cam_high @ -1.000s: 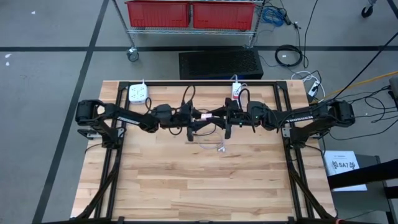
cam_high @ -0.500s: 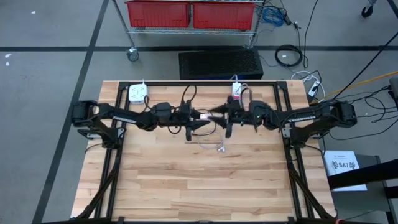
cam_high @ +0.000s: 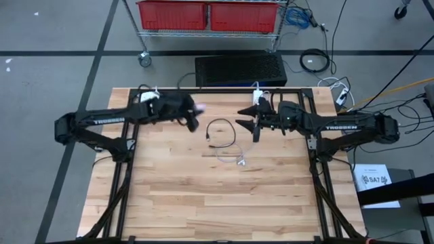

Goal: Insert USB
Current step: Insert the orange charger adapter into the left outlet extension

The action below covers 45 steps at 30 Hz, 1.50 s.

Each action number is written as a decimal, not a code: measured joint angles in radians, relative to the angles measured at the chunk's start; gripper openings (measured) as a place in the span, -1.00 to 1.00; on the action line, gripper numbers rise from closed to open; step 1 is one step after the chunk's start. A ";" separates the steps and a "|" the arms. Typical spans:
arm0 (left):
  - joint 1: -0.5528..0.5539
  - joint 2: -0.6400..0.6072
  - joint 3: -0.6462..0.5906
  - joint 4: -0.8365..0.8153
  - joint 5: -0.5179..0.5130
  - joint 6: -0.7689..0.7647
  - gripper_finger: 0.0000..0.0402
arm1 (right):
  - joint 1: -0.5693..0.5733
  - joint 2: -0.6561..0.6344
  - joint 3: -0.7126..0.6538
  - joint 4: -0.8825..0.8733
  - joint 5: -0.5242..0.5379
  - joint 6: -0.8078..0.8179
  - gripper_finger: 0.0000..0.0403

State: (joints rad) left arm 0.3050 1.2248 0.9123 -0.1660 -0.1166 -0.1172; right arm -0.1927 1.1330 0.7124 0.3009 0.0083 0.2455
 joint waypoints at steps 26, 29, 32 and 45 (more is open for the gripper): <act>0.649 0.334 0.131 -0.762 -0.275 -0.238 -0.38 | -0.011 0.025 0.000 -0.074 -0.007 -0.118 -1.00; 0.673 0.360 0.131 -0.769 -0.224 -0.242 -0.38 | -0.011 0.025 0.000 -0.076 -0.008 -0.126 -1.00; 0.691 0.360 0.136 -0.764 -0.140 -0.242 -0.38 | -0.011 0.025 0.000 -0.076 -0.008 -0.134 -1.00; 0.742 0.365 0.180 -0.849 -0.018 -0.315 -0.38 | -0.011 0.025 0.000 -0.096 -0.010 -0.174 -1.00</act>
State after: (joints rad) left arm 1.0473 1.5894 1.0920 -1.0154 -0.1347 -0.4324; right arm -0.2035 1.1580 0.7128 0.2050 -0.0021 0.0716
